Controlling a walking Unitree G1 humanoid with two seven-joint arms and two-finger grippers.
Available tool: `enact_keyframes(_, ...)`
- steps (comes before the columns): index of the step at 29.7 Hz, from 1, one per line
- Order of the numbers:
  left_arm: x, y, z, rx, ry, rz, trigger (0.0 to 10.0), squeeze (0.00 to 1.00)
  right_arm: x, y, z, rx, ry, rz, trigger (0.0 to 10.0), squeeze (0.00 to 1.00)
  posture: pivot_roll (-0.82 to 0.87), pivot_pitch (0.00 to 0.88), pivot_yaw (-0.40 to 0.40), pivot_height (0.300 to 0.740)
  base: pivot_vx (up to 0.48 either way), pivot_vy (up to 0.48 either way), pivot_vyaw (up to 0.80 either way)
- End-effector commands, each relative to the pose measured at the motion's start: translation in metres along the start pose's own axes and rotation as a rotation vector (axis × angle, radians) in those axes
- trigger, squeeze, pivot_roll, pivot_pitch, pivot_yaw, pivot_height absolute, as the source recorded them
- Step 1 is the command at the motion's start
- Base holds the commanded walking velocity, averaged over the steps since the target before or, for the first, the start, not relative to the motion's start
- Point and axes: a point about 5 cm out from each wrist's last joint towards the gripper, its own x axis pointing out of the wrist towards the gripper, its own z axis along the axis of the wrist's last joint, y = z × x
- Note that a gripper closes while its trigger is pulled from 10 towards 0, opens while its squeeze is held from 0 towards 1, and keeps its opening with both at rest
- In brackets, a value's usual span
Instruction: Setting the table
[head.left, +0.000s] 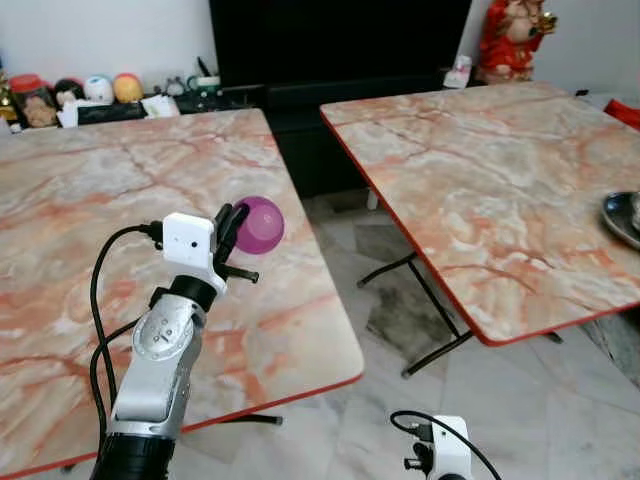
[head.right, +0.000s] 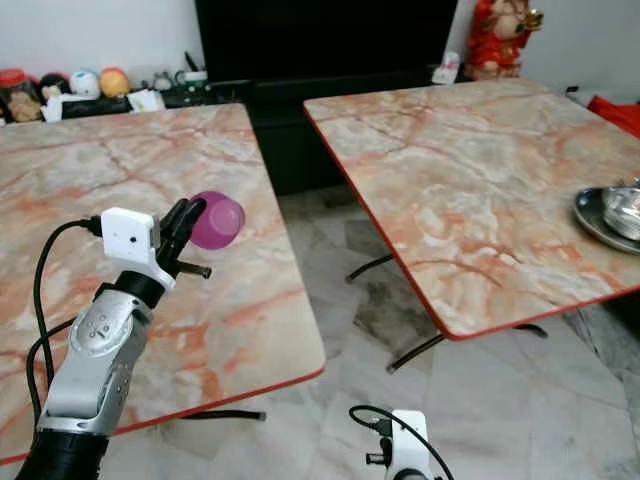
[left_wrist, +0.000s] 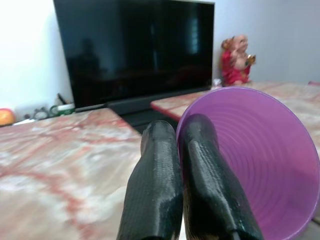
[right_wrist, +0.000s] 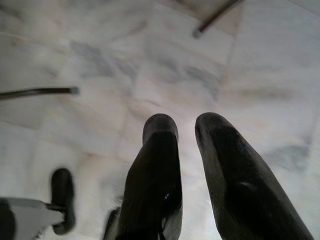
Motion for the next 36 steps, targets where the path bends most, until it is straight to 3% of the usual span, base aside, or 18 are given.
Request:
enact_keyframes(1,0.002,0.001,0.004,0.006,-0.024,0.005,10.0,0.0,-0.001,0.0,-0.004,0.013,0.02,-0.006,10.0,0.0,0.15,0.0,-0.049,0.74,0.0,-0.326,0.0)
enact_keyframes(4,0.002,0.001,0.005,0.005,-0.025,0.005,10.0,0.0,-0.001,0.003,-0.006,0.008,0.025,-0.003,10.0,0.0,0.15,0.0,-0.05,0.74,0.0,-0.326,0.0)
enact_keyframes(7,0.003,0.0,0.005,0.001,-0.029,0.005,10.0,0.0,-0.003,0.023,-0.011,-0.016,0.038,0.022,10.0,0.0,0.15,0.0,-0.05,0.74,0.0,-0.326,0.0)
enact_keyframes(12,0.004,-0.001,0.005,-0.003,-0.028,0.006,10.0,0.0,-0.004,0.034,-0.015,-0.031,0.046,0.037,10.0,0.0,0.15,0.0,-0.054,0.74,0.0,-0.323,0.0)
enact_keyframes(17,0.006,-0.005,0.006,-0.018,-0.034,0.004,10.0,0.0,-0.002,0.022,-0.01,-0.065,0.044,0.04,10.0,0.0,0.15,0.0,-0.056,0.74,0.0,-0.322,0.0)
enact_keyframes(23,0.007,-0.008,0.006,-0.027,-0.038,0.0,10.0,0.0,-0.004,0.022,-0.015,-0.117,0.045,0.054,10.0,0.0,0.15,0.0,-0.057,0.74,0.0,-0.319,0.24)
enact_keyframes(28,0.007,-0.009,0.006,-0.028,-0.036,0.001,10.0,0.0,-0.002,0.025,-0.01,-0.105,0.048,0.055,10.0,0.0,0.15,0.0,-0.058,0.74,0.0,-0.315,0.74)
enact_keyframes(36,0.008,-0.01,0.006,-0.029,-0.035,-0.002,10.0,0.0,-0.001,0.025,-0.008,-0.084,0.044,0.048,10.0,0.0,0.15,0.0,-0.058,0.74,0.0,-0.316,0.0)
